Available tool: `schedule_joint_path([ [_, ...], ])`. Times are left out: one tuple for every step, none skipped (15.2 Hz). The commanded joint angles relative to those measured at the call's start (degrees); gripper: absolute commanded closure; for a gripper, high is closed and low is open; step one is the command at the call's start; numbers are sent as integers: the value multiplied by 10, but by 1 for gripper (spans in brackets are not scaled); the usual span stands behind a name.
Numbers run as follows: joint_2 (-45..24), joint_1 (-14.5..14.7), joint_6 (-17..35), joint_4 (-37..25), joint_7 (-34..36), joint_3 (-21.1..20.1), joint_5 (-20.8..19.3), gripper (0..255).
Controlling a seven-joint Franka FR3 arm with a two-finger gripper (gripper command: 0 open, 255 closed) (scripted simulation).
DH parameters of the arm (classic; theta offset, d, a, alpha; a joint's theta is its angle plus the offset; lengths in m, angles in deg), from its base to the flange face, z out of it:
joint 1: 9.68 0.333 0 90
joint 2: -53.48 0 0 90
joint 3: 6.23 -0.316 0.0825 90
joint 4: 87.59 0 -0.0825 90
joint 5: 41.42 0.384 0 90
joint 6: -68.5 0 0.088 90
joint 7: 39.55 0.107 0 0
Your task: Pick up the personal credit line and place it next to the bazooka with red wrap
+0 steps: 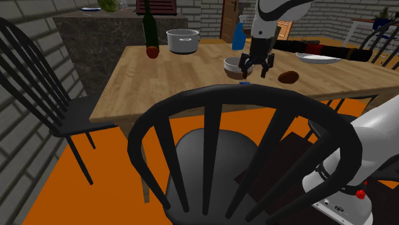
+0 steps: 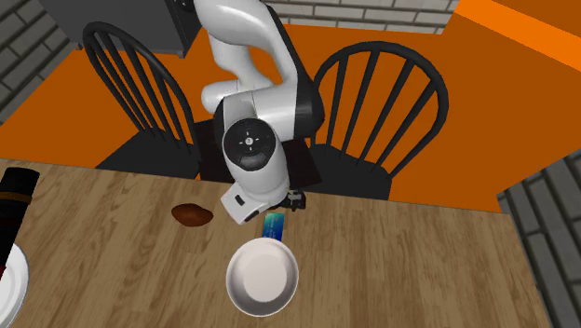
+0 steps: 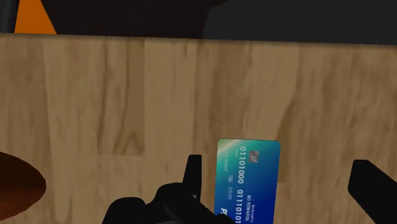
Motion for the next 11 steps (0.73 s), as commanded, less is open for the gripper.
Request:
schedule_joint_path([
  [-15, -6, 13, 9, 14, 2, 1, 0],
  [-16, -6, 21, 16, 13, 2, 1, 0],
  [-17, -5, 29, 23, 13, 1, 2, 0],
  [-17, -5, 36, 30, 13, 0, 2, 0],
  [-18, -5, 44, 37, 13, 0, 3, 0],
  [-19, -4, 52, 44, 13, -1, 3, 0],
  [-21, -4, 60, 51, 13, -1, 4, 0],
  [-21, -4, 65, 55, 13, -2, 4, 0],
  [-21, -4, 65, 55, 13, -2, 4, 0],
  [-21, -4, 65, 55, 13, -2, 4, 0],
  [-21, -4, 65, 55, 13, -2, 4, 0],
])
